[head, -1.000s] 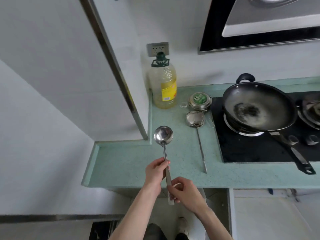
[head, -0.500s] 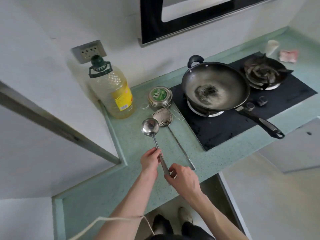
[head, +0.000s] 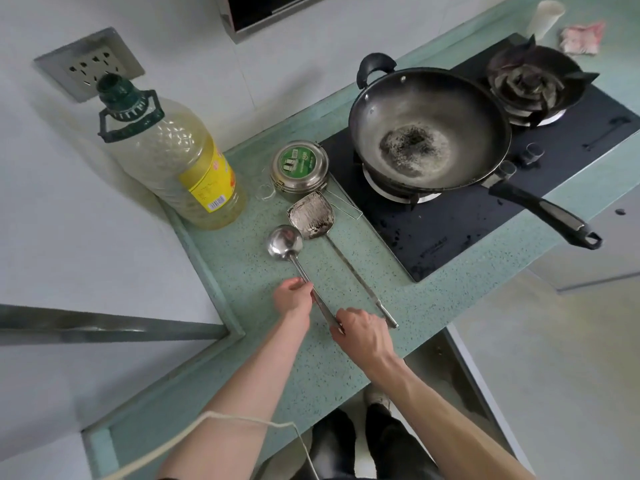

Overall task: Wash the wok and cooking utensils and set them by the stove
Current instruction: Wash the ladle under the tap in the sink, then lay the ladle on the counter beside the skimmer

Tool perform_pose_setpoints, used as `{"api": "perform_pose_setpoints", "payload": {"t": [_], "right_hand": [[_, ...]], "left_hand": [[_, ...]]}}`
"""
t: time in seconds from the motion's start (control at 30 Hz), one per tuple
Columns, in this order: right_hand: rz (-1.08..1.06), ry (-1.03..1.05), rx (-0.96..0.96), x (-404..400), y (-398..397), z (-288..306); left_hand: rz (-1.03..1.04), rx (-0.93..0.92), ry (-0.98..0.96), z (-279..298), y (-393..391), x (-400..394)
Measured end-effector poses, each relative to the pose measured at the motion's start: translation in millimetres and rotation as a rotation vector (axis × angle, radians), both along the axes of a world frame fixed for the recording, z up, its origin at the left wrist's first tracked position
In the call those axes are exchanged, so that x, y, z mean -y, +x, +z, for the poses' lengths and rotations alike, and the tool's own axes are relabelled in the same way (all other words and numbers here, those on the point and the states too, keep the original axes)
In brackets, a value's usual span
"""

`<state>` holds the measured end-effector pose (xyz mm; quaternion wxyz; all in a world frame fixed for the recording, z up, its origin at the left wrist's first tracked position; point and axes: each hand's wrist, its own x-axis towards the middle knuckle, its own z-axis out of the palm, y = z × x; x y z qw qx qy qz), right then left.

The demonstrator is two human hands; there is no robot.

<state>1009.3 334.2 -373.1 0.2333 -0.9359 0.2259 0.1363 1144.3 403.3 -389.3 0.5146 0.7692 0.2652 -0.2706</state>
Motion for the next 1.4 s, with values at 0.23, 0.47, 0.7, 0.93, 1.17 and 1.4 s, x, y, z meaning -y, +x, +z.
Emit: {"api": "perform_pose_setpoints", "payload": {"t": [0.23, 0.47, 0.7, 0.93, 1.17, 1.4], "right_hand": [[0.034, 0.003, -0.003, 0.7, 2.9, -12.3], [0.077, -0.028, 0.043, -4.1, 5.1, -12.8], [0.101, -0.034, 0.019, -10.3, 4.6, -18.8], [0.146, 0.006, 0.061, -8.8, 3.3, -13.4], [0.139, 0.062, 0.140, 4.8, -13.6, 8.0], [0.186, 0.044, 0.378, 30.9, -63.6, 39.5]], "left_hand": [[0.022, 0.090, 0.104, -2.1, -6.4, 10.3], [-0.053, 0.110, 0.227, -3.9, -4.3, 7.5], [-0.124, 0.119, 0.201, 3.4, -11.3, -7.0], [-0.190, 0.093, 0.120, 17.0, -36.6, -26.6], [-0.300, 0.223, 0.231, 41.4, -77.4, -53.1], [-0.435, 0.572, 0.370, 74.3, -141.8, -69.9]]}}
